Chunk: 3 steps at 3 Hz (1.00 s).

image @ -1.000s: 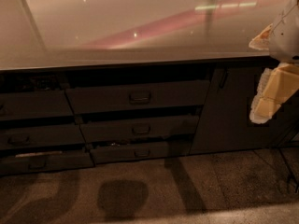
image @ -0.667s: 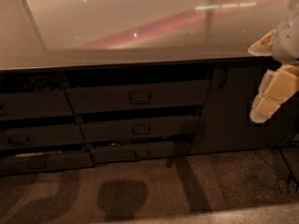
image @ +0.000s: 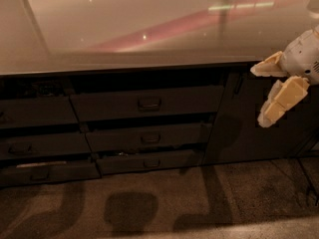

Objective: Open top drawer

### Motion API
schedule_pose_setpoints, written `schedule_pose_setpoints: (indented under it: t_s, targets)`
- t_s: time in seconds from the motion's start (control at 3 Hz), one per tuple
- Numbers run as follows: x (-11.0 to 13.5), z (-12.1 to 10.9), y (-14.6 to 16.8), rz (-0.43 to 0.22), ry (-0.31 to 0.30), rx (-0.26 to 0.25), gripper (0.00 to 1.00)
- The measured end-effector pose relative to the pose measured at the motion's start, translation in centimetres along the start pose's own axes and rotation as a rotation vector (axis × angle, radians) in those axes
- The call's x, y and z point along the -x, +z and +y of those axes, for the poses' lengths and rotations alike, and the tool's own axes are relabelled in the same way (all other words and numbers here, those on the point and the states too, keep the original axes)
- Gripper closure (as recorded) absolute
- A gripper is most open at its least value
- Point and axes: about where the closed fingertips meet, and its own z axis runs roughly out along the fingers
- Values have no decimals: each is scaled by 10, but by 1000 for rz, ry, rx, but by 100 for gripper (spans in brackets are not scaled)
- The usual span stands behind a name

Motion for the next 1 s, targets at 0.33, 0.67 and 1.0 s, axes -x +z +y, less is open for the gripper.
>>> schedule_pose_setpoints:
  t_s: [0.33,0.67,1.0]
  targets:
    - [-1,10,-4,57,-35,-77,0]
    - [6,47,-18,100,-160,-230,0]
    - [-14,59,-20,124,-157,-294,0]
